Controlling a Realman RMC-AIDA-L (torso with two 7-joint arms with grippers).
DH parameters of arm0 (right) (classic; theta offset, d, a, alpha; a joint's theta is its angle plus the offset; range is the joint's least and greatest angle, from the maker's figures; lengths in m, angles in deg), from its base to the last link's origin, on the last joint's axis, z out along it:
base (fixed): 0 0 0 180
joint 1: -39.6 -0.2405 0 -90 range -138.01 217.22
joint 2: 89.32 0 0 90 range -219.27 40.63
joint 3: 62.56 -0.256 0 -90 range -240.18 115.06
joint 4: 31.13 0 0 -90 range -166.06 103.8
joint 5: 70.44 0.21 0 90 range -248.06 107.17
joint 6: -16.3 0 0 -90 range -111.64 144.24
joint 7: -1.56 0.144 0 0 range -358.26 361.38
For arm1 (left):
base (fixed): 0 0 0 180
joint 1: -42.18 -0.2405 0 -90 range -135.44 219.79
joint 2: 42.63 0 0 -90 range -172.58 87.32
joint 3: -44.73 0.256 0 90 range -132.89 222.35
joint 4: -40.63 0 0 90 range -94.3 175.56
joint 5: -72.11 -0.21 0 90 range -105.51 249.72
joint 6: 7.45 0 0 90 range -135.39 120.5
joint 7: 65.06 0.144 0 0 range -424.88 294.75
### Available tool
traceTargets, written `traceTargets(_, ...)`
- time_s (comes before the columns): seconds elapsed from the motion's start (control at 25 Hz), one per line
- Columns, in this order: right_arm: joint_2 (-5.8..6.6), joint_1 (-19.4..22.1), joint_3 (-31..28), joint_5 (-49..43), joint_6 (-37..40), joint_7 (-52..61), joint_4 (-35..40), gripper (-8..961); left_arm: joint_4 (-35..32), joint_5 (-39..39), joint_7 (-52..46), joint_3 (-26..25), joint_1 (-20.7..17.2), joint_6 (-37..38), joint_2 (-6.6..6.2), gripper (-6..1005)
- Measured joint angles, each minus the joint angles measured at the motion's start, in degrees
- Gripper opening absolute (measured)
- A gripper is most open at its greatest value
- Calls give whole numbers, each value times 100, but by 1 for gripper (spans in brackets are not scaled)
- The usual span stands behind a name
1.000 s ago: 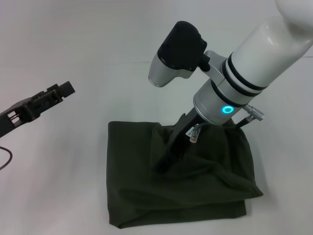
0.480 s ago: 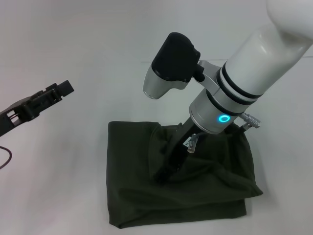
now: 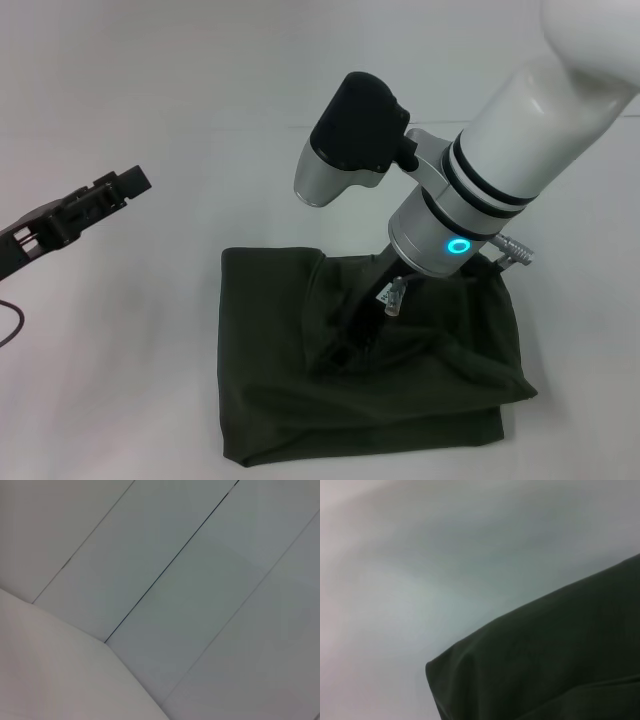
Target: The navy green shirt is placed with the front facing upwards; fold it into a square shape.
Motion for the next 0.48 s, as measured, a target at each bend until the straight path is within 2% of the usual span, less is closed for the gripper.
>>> traceTargets(0.08,0,-4,21,-9,0,13,-17,858,0,0,0,4,0,1,0,886)
traceTargets(0.16,2,-4,29,-12,-4,40,-18,629,0,0,0,5,0,3,3,886)
traceTargets(0.48,25,48,-14,-15,-15,55,78,300,0,0,0,1,-7,21,9,886)
